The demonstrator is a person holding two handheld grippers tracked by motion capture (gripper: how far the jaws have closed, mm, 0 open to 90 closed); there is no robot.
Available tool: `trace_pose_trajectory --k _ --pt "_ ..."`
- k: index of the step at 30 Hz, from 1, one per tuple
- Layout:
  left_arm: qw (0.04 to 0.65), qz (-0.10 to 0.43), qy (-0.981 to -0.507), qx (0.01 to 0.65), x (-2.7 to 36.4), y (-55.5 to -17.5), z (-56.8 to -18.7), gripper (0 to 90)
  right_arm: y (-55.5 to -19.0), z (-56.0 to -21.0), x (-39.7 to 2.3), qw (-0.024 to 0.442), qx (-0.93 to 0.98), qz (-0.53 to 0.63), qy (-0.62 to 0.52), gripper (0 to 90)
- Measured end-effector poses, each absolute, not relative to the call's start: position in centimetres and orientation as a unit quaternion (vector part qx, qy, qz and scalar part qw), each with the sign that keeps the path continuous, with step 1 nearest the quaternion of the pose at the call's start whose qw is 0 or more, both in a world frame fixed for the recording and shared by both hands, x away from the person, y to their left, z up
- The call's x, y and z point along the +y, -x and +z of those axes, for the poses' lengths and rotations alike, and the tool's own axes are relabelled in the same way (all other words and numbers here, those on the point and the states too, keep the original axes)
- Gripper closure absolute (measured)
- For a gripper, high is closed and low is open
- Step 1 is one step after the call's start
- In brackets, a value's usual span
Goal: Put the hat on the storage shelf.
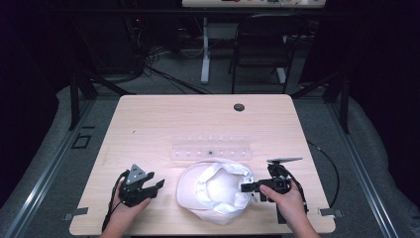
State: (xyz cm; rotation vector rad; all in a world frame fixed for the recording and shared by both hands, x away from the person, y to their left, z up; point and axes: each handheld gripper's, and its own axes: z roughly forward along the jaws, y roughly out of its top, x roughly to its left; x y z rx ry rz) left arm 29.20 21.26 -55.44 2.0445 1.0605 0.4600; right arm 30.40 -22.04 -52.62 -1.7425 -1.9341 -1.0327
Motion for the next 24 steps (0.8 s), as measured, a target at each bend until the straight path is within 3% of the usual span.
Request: trace_pose_trajectory --k 15,24 --pt "0.380 0.185 -0.808 0.411 21.0 -29.1 -55.5 48.8 -30.4 -51.1 -22.1 0.194 -0.675 -0.387 0.597 50.7" --pt "0.382 0.184 -0.807 0.412 21.0 -29.2 -55.5 48.7 -31.0 -50.4 -22.0 0.200 -0.679 -0.374 0.599 73.3"
